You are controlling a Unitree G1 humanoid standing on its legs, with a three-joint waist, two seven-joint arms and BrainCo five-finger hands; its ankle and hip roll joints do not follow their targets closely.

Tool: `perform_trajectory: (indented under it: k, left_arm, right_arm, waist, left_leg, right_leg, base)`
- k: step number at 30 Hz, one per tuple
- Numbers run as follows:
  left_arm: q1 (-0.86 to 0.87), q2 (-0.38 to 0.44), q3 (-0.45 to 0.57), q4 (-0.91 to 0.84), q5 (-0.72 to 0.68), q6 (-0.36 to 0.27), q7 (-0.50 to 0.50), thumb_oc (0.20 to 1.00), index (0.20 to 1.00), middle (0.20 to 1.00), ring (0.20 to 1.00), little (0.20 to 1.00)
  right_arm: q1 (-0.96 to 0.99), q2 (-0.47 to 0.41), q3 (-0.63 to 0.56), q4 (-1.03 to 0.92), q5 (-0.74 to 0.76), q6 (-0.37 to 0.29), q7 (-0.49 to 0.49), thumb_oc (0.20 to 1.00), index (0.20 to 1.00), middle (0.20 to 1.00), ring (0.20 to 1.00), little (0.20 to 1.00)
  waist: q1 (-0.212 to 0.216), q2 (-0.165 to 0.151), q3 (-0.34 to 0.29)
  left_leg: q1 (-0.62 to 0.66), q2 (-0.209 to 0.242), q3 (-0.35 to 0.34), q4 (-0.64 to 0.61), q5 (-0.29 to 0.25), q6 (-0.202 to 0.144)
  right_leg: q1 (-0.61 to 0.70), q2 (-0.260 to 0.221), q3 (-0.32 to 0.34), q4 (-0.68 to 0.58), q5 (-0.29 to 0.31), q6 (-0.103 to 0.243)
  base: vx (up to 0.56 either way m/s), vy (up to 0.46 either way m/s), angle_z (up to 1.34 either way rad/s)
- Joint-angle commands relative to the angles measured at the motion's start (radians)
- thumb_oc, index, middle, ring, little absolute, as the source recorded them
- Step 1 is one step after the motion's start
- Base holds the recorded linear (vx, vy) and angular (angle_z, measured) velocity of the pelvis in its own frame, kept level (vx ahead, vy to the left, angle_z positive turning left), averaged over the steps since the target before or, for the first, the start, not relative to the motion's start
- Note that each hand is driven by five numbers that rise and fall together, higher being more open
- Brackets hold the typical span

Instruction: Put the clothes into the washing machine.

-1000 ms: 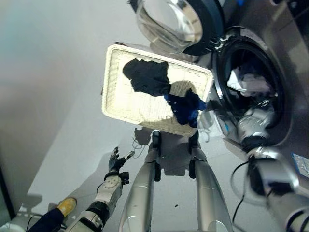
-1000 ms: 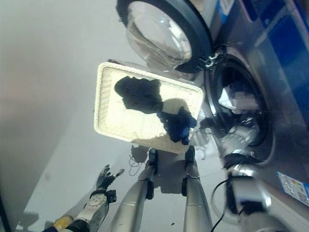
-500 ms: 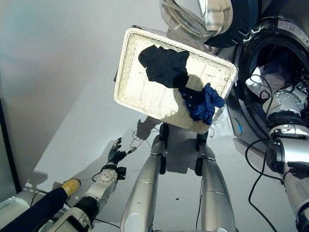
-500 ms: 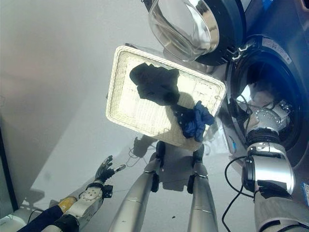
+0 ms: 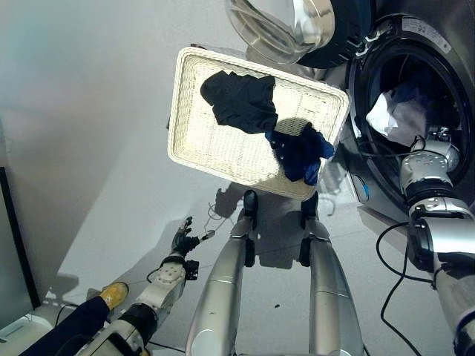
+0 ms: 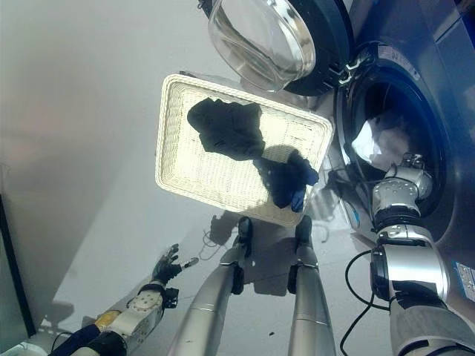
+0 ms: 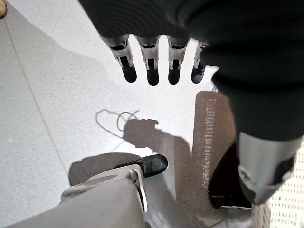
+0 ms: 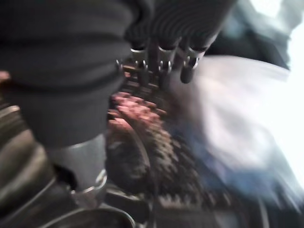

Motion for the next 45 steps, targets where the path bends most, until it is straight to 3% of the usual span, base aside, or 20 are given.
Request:
perform_trajectory:
  k: [1, 7, 8, 13, 14, 20, 23, 26, 31, 35, 36, 37, 38, 41, 42, 45]
  left_arm:
    - [0.033, -0.057, 0.054, 0.001, -0.07, -0.113, 0.094, 1.0, 1.0, 1.0, 1.0, 1.0]
    - [0.044, -0.107, 0.147, -0.013, -0.12, -0.253, 0.178, 1.0, 1.0, 1.0, 1.0, 1.0]
    - [0.048, -0.122, 0.166, -0.029, -0.107, -0.294, 0.221, 1.0, 1.0, 1.0, 1.0, 1.0]
    - [0.055, -0.133, 0.216, -0.094, -0.038, -0.379, 0.346, 1.0, 1.0, 1.0, 1.0, 1.0]
    - [0.051, -0.129, 0.23, -0.129, 0.014, -0.414, 0.42, 1.0, 1.0, 1.0, 1.0, 1.0]
    - [0.051, -0.108, 0.294, -0.278, 0.241, -0.497, 0.623, 1.0, 1.0, 1.0, 1.0, 1.0]
    - [0.042, -0.076, 0.333, -0.359, 0.39, -0.508, 0.716, 1.0, 1.0, 1.0, 1.0, 1.0]
    - [0.012, -0.05, 0.347, -0.381, 0.486, -0.489, 0.756, 1.0, 1.0, 1.0, 1.0, 1.0]
    - [-0.068, 0.012, 0.337, -0.367, 0.579, -0.359, 0.709, 1.0, 1.0, 1.0, 1.0, 1.0]
    - [-0.159, 0.081, 0.319, -0.31, 0.567, -0.209, 0.634, 1.0, 1.0, 1.0, 1.0, 1.0]
    - [-0.207, 0.117, 0.298, -0.262, 0.545, -0.138, 0.603, 1.0, 1.0, 1.0, 1.0, 1.0]
    - [-0.222, 0.122, 0.298, -0.251, 0.539, -0.128, 0.595, 1.0, 1.0, 1.0, 1.0, 1.0]
    - [-0.266, 0.142, 0.284, -0.196, 0.513, -0.068, 0.558, 1.0, 1.0, 1.0, 1.0, 1.0]
    - [-0.352, 0.175, 0.251, -0.098, 0.472, 0.017, 0.505, 1.0, 1.0, 1.0, 1.0, 1.0]
    - [-0.405, 0.196, 0.225, -0.032, 0.443, 0.071, 0.473, 1.0, 1.0, 1.0, 1.0, 1.0]
    - [-0.467, 0.222, 0.205, 0.055, 0.412, 0.138, 0.417, 1.0, 1.0, 1.0, 1.0, 1.0]
  right_arm:
    - [0.04, -0.051, 0.083, -0.119, -0.406, -0.064, -0.158, 1.0, 1.0, 1.0, 1.0, 1.0]
    - [0.212, 0.074, 0.086, -0.246, -0.652, -0.087, -0.285, 1.0, 1.0, 1.0, 1.0, 1.0]
    - [0.286, 0.124, 0.095, -0.277, -0.702, -0.111, -0.304, 1.0, 1.0, 1.0, 1.0, 1.0]
    - [0.42, 0.211, 0.151, -0.375, -0.853, -0.126, -0.387, 1.0, 1.0, 1.0, 1.0, 1.0]
    - [0.464, 0.24, 0.181, -0.408, -0.916, -0.123, -0.4, 1.0, 1.0, 1.0, 1.0, 1.0]
    - [0.583, 0.269, 0.316, -0.525, -1.115, -0.03, -0.352, 1.0, 1.0, 1.0, 1.0, 1.0]
    - [0.637, 0.269, 0.383, -0.552, -1.11, 0.014, -0.229, 1.0, 1.0, 1.0, 1.0, 1.0]
    - [0.657, 0.265, 0.423, -0.545, -1.118, 0.038, -0.137, 1.0, 1.0, 1.0, 1.0, 1.0]
    - [0.712, 0.234, 0.479, -0.552, -1.122, 0.09, 0.016, 1.0, 1.0, 1.0, 1.0, 1.0]
    - [0.738, 0.201, 0.53, -0.559, -1.076, 0.13, 0.196, 1.0, 1.0, 1.0, 1.0, 1.0]
    - [0.747, 0.19, 0.556, -0.554, -1.058, 0.136, 0.261, 1.0, 1.0, 1.0, 1.0, 1.0]
    - [0.743, 0.187, 0.56, -0.552, -1.058, 0.135, 0.268, 1.0, 1.0, 1.0, 1.0, 1.0]
    - [0.746, 0.174, 0.582, -0.547, -1.056, 0.136, 0.303, 1.0, 1.0, 1.0, 1.0, 1.0]
    - [0.732, 0.159, 0.611, -0.544, -1.048, 0.147, 0.335, 1.0, 1.0, 1.0, 1.0, 1.0]
    - [0.724, 0.151, 0.625, -0.545, -1.046, 0.15, 0.346, 1.0, 1.0, 1.0, 1.0, 1.0]
    - [0.718, 0.144, 0.641, -0.55, -1.037, 0.155, 0.349, 1.0, 1.0, 1.0, 1.0, 1.0]
  waist:
    - [-0.012, 0.105, -0.02]
    - [-0.03, 0.095, -0.02]
    - [-0.039, 0.09, -0.02]
    - [-0.053, 0.074, -0.02]
    - [-0.057, 0.068, -0.02]
    - [-0.075, 0.032, -0.02]
    - [-0.087, 0.002, -0.02]
    - [-0.096, -0.02, -0.02]
    - [-0.128, -0.051, -0.02]
    - [-0.155, -0.074, -0.02]
    - [-0.167, -0.083, -0.02]
    - [-0.17, -0.085, -0.02]
    - [-0.18, -0.094, -0.02]
    - [-0.198, -0.107, -0.02]
    - [-0.211, -0.112, -0.02]
    - [-0.229, -0.12, -0.02]
  left_leg:
    - [0.0, -0.031, -0.028, -0.063, 0.022, -0.044]
    - [-0.004, -0.03, -0.021, -0.074, 0.023, -0.042]
    - [0.0, -0.034, -0.022, -0.075, 0.016, -0.04]
    - [0.007, -0.035, -0.019, -0.092, 0.021, -0.035]
    - [0.001, -0.033, -0.019, -0.098, 0.03, -0.034]
    - [0.012, -0.034, -0.021, -0.117, 0.034, -0.03]
    - [0.029, -0.035, -0.022, -0.125, 0.026, -0.03]
    - [0.029, -0.033, -0.02, -0.13, 0.03, -0.03]
    - [0.04, -0.034, -0.008, -0.11, 0.016, -0.03]
    - [0.041, -0.036, 0.01, -0.086, 0.002, -0.027]
    - [0.048, -0.037, 0.019, -0.073, -0.013, -0.027]
    - [0.042, -0.038, 0.021, -0.073, -0.007, -0.027]
    - [0.047, -0.041, 0.028, -0.059, -0.022, -0.026]
    - [0.038, -0.046, 0.043, -0.036, -0.035, -0.025]
    - [0.032, -0.048, 0.054, -0.021, -0.042, -0.025]
    - [0.024, -0.05, 0.07, 0.001, -0.057, -0.024]
  right_leg:
    - [-0.016, 0.1, -0.086, 0.12, -0.145, -0.008]
    - [-0.026, 0.105, -0.07, 0.111, -0.145, -0.009]
    - [-0.025, 0.106, -0.062, 0.112, -0.152, -0.008]
    - [-0.015, 0.11, -0.05, 0.081, -0.133, -0.007]
    - [-0.019, 0.113, -0.046, 0.064, -0.114, -0.006]
    - [-0.003, 0.115, -0.032, 0.021, -0.082, 0.003]
    - [0.016, 0.113, -0.025, -0.009, -0.067, 0.012]
    - [0.021, 0.114, -0.021, -0.036, -0.042, 0.018]
    - [0.033, 0.113, -0.006, -0.066, -0.017, 0.028]
    - [0.034, 0.11, 0.002, -0.083, -0.001, 0.033]
    - [0.039, 0.108, 0.005, -0.084, -0.004, 0.036]
    - [0.033, 0.107, 0.006, -0.089, 0.006, 0.036]
    - [0.037, 0.104, 0.008, -0.092, 0.004, 0.039]
    - [0.029, 0.097, 0.014, -0.098, 0.016, 0.043]
    - [0.02, 0.095, 0.019, -0.097, 0.022, 0.045]
    - [0.007, 0.09, 0.027, -0.097, 0.029, 0.049]
  base:
    - [-0.01, 0.082, -0.03]
    - [-0.04, 0.064, -0.03]
    - [-0.04, 0.049, 0.0]
    - [-0.05, 0.057, 0.01]
    - [-0.05, 0.064, -0.01]
    - [-0.04, 0.054, -0.01]
    - [-0.04, 0.048, -0.03]
    - [-0.04, 0.052, -0.04]
    - [-0.02, 0.104, -0.06]
    - [-0.01, 0.114, -0.07]
    - [-0.01, 0.072, -0.11]
    - [0.01, 0.091, -0.14]
    - [-0.01, 0.058, -0.12]
    - [0.01, 0.064, -0.09]
    - [0.02, 0.055, -0.08]
    - [0.01, 0.054, -0.06]
